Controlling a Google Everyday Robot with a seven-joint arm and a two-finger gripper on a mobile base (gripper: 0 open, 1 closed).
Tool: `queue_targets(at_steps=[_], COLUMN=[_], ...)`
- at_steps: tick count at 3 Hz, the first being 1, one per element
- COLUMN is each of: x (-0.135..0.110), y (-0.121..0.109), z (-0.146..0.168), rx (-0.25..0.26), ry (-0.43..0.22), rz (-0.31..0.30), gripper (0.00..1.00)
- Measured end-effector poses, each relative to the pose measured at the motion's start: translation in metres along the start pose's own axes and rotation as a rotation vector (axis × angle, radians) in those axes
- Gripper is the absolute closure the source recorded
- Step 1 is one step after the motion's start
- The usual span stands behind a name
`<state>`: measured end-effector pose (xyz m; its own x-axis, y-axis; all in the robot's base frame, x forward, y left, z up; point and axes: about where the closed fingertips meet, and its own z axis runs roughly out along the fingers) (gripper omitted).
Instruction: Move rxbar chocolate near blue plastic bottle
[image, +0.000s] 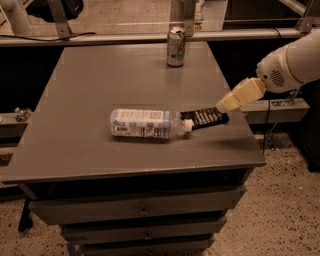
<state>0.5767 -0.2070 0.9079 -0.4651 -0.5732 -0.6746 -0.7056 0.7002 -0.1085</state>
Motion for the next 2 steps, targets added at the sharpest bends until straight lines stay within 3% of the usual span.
queue_targets(at_steps=[1, 2], x=[-0.0037, -0.0119], y=[-0.0013, 0.0015], z=[-0.0026, 0.0017], rx=[0.003, 0.001], ry=[-0.008, -0.001], rz=[-0.003, -0.082], gripper=[0.00, 0.00])
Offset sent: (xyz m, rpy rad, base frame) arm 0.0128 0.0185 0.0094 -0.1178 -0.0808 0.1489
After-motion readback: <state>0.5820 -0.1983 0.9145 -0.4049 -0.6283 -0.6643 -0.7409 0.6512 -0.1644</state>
